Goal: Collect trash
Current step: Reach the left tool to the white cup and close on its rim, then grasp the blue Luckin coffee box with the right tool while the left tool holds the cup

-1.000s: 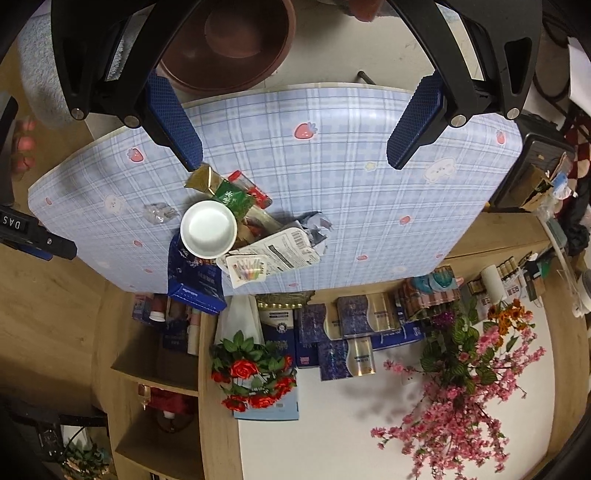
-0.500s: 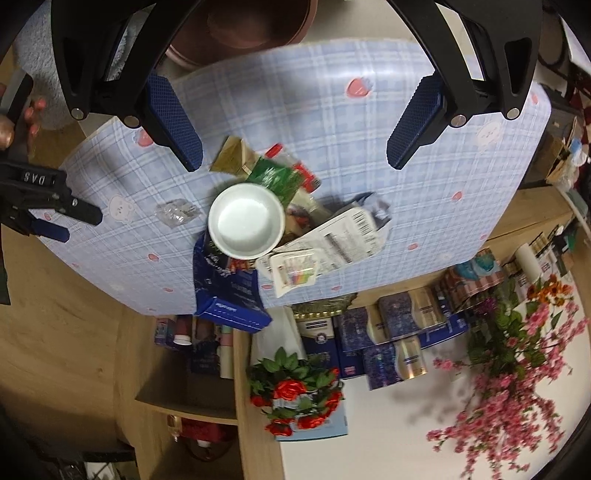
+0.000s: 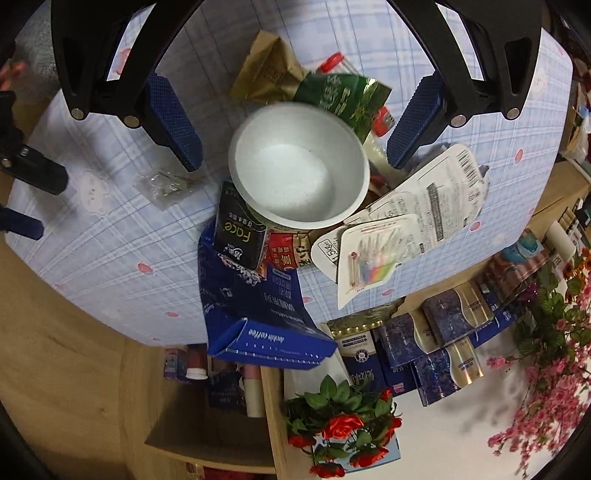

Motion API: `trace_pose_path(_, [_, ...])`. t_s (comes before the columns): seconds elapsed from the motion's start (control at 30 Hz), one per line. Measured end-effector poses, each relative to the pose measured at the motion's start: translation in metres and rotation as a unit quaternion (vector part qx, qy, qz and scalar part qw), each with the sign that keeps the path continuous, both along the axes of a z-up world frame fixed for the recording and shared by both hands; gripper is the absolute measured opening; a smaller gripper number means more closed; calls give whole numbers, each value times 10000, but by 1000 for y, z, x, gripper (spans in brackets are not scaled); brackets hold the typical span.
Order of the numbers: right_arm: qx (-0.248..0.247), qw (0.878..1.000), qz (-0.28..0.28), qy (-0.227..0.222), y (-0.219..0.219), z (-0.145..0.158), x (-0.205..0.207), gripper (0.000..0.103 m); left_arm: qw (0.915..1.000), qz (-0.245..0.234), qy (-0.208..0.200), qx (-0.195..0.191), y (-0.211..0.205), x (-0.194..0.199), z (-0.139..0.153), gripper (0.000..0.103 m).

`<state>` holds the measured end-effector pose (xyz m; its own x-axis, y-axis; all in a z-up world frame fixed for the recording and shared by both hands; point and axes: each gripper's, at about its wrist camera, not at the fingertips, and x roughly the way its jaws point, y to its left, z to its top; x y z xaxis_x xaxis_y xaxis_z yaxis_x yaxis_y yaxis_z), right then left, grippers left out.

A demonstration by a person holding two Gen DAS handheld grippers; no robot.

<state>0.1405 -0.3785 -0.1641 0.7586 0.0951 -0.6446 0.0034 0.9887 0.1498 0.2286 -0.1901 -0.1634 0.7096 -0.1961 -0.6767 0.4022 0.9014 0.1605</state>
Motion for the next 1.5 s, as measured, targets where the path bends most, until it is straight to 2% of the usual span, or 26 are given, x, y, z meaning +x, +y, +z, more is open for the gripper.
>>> trace_pose_path(0.17, [2, 10000, 40, 66, -3, -7, 4, 97, 9998, 142, 118, -3, 0, 20, -8, 98])
trace_pose_path(0.27, [23, 9998, 115, 167, -4, -14, 8, 97, 9994, 185, 249, -181, 6, 27, -9, 97])
trace_pose_path(0.33, [89, 9996, 162, 227, -4, -18, 10, 97, 9992, 111, 298, -224, 8, 28, -9, 82])
trace_pose_path(0.5, [72, 9993, 260, 259, 1, -21, 13, 97, 9991, -2, 268, -335, 14, 21, -5, 81])
trace_pose_path(0.67, [30, 9991, 359, 224, 7, -16, 17, 97, 9977, 14, 255, -621, 25, 15, 5, 81])
trace_pose_path(0.87, [-319, 9973, 663, 51, 24, -4, 31, 97, 9949, 23, 198, -993, 37, 2, 24, 81])
trace_pose_path(1.1, [-810, 9904, 1075, -304, 51, 18, 73, 95, 9921, 248, 1, -1226, 63, -9, 44, 81])
trace_pose_path(1.17, [-865, 9892, 1140, -310, 58, 21, 89, 88, 9919, 353, -34, -1216, 74, -10, 45, 81])
trace_pose_path(1.3, [-911, 9890, 1153, -181, 70, 21, 127, 84, 9906, 588, -84, -1235, 100, -10, 51, 81])
trace_pose_path(1.4, [-901, 9893, 1147, -46, 80, 18, 148, 74, 9891, 767, -99, -1249, 119, -9, 50, 81])
trace_pose_path(1.47, [-871, 9898, 1128, 44, 84, 17, 157, 50, 9883, 857, -105, -1255, 130, -9, 50, 81])
trace_pose_path(1.5, [-832, 9902, 1119, 98, 85, 17, 161, 43, 9876, 913, -114, -1269, 137, -10, 51, 81])
